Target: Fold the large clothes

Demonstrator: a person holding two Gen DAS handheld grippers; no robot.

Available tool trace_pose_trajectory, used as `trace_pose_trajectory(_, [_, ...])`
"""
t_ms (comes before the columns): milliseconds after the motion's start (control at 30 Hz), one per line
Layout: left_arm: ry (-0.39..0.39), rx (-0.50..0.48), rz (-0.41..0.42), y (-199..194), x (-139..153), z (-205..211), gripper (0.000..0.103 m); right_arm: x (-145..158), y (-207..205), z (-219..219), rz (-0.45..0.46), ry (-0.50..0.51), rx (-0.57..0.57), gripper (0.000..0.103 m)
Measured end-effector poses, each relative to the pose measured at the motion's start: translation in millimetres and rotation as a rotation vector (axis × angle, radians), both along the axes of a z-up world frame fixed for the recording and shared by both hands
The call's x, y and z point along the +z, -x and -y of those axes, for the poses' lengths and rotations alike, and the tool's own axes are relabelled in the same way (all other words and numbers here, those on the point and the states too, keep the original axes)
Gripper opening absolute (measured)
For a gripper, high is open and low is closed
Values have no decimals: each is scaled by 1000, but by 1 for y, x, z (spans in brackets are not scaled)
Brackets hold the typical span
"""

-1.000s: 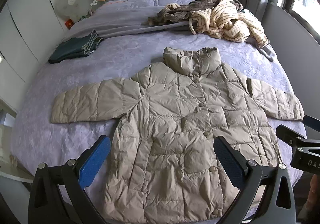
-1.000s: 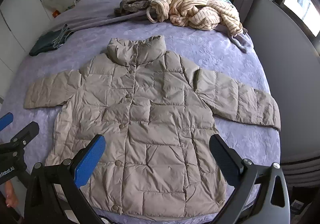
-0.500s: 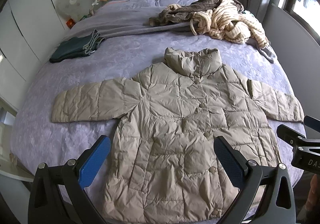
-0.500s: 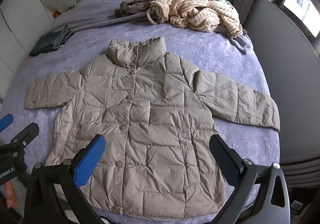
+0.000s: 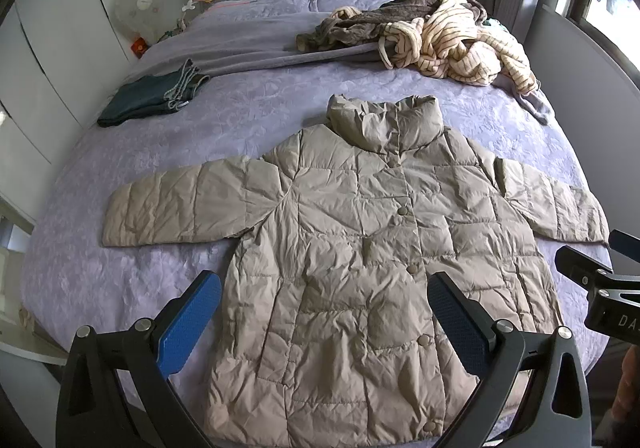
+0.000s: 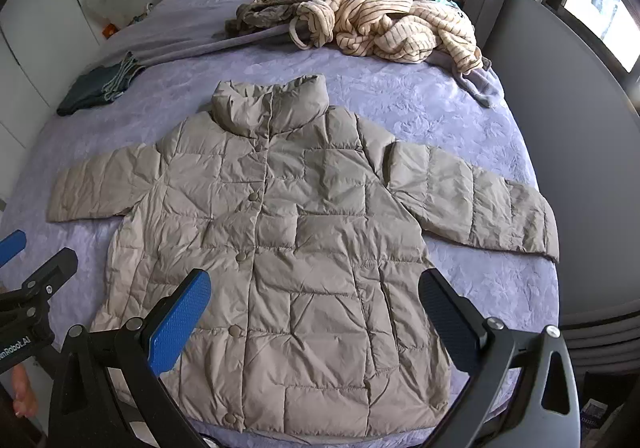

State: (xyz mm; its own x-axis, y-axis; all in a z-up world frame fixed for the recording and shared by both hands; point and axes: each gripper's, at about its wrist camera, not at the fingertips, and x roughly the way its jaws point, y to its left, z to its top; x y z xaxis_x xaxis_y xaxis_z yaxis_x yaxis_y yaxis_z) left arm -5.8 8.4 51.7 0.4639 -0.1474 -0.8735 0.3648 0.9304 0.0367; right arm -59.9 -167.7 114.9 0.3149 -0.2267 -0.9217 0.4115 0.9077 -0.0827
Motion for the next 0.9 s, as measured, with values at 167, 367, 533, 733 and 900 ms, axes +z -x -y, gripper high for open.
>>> trace_pose_trajectory(167, [0, -1, 0, 0, 0, 0, 103, 0, 0, 0, 0, 0, -4, 103])
trace_pose_trajectory(367, [0, -2, 0, 0, 0, 0, 103, -1, 0, -1, -2, -2, -4, 103])
trace_pose_trajectory(533, [1, -2, 0, 0, 0, 0, 103, -1, -1, -1, -4, -3, -4, 103])
trace_pose_trajectory(733, [0, 1, -3, -1, 1, 0, 103, -2, -1, -1, -6, -3, -2, 103])
trace_pose_trajectory(900, [0, 0, -4, -2, 0, -2, 103, -3, 0, 0, -4, -3, 2, 103])
